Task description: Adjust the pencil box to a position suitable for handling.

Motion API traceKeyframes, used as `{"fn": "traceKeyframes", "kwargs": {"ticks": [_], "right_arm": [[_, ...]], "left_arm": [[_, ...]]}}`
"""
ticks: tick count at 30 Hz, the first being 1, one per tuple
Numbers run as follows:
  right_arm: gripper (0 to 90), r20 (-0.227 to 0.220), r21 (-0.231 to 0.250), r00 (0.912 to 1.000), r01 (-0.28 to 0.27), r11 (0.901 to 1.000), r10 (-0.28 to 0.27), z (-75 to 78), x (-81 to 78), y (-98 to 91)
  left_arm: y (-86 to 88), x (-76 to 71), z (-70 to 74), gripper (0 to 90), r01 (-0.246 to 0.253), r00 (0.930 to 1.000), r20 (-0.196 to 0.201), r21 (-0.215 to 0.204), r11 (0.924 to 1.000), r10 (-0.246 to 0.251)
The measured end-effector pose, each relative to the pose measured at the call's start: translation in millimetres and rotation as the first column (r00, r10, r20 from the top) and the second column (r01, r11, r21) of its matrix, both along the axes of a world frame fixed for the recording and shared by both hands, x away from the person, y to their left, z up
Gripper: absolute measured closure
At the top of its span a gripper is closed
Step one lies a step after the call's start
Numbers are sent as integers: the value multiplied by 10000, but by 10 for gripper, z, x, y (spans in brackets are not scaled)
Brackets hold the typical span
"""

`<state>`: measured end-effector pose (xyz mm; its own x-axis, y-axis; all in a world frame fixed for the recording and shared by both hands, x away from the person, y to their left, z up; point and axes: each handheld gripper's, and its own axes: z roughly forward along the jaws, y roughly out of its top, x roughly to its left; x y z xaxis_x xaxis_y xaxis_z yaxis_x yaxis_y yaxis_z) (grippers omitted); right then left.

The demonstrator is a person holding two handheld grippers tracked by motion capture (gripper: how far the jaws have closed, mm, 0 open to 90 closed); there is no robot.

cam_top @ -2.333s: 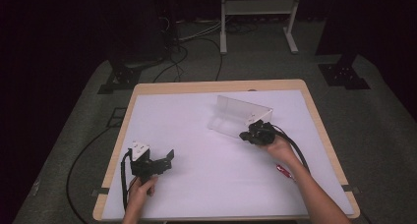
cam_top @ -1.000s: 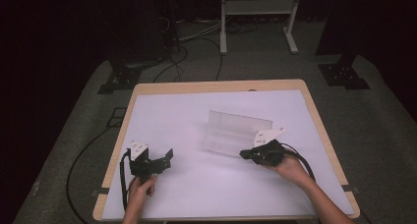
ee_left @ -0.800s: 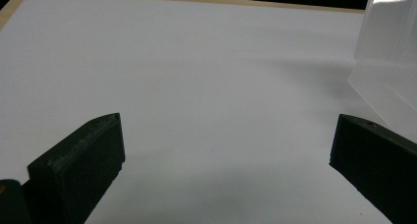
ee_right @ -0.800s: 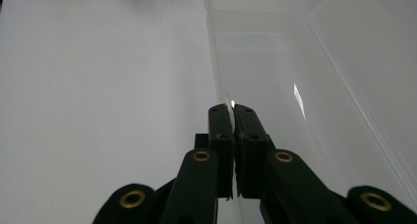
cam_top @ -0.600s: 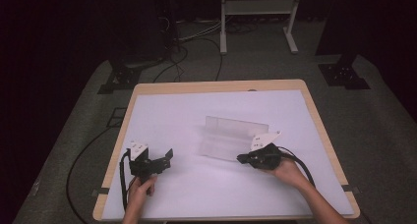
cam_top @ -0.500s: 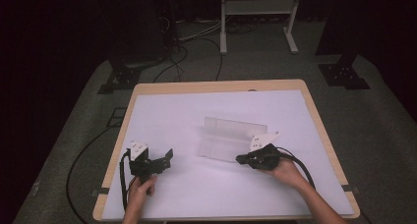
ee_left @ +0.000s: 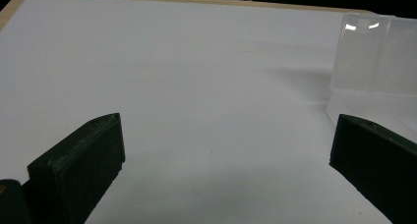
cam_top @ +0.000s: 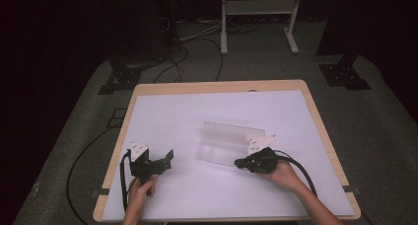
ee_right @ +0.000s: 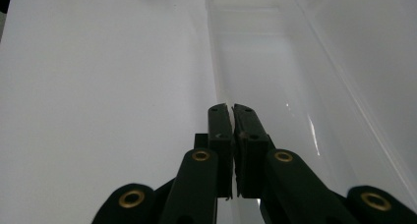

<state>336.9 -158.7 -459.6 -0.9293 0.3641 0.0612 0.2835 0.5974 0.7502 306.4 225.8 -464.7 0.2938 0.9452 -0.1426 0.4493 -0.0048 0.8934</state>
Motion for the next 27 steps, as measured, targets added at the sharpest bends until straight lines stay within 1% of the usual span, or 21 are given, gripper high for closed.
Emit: {"fn": "traceKeyframes", "kwargs": {"ticks": [2, 7, 10, 13, 18, 19, 20, 21, 23, 24, 25, 26, 27], "right_arm": [[867, -104, -31, 9999, 22, 10000, -22, -22, 4, -1], [865, -208, -72, 9998, -25, 10000, 24, -45, 7, 5], [862, -310, 38, 9995, -57, 10000, 58, -36, 12, 3], [858, -370, -6, 9993, -80, 10000, 79, -37, 10, 2], [842, -523, 98, 9986, -73, 9999, 78, -42, 17, -4], [811, -636, 51, 9979, -101, 9999, 104, -47, 12, 1], [733, -688, 71, 9976, -77, 9999, 81, -46, 10, -2], [733, -688, 71, 9976, -77, 9999, 81, -46, 10, -2], [676, -636, 233, 9979, -82, 9997, 97, -23, 2, -23], [620, -807, 571, 9967, -24, 9984, 70, 20, 1, -57], [620, -807, 571, 9967, -24, 9984, 70, 20, 1, -57], [571, -693, 715, 9976, 110, 9974, -60, 58, -6, -83], [571, -693, 715, 9976, 110, 9974, -60, 58, -6, -83]], "left_arm": [[2, -1, 0, 0, 29, 10000, 1, 8, 10000, -29], [2, 0, 0, 0, 40, 10000, -1, -29, 10000, -40], [2, -5, 0, 0, 69, 10000, 13, 9, 10000, -69], [0, -5, 1, 0, 96, 10000, 13, 25, 10000, -96], [-1, -6, 1, 0, 100, 9999, 7, 39, 9999, -101], [-1, -5, 1, 0, 97, 10000, 12, 45, 9999, -97], [1, -3, 0, 0, 111, 9999, 11, 40, 9999, -111], [1, -3, 0, 0, 111, 9999, 11, 40, 9999, -111], [2, 1, -2, 0, 104, 9999, 6, 3, 9999, -104], [3, 1, -1, 0, 104, 9999, -4, -16, 9999, -104], [3, 1, -1, 0, 104, 9999, -4, -16, 9999, -104], [1, 1, -1, 0, 131, 9999, 0, 4, 9999, -131], [1, 1, -1, 0, 131, 9999, 0, 4, 9999, -131]]}}
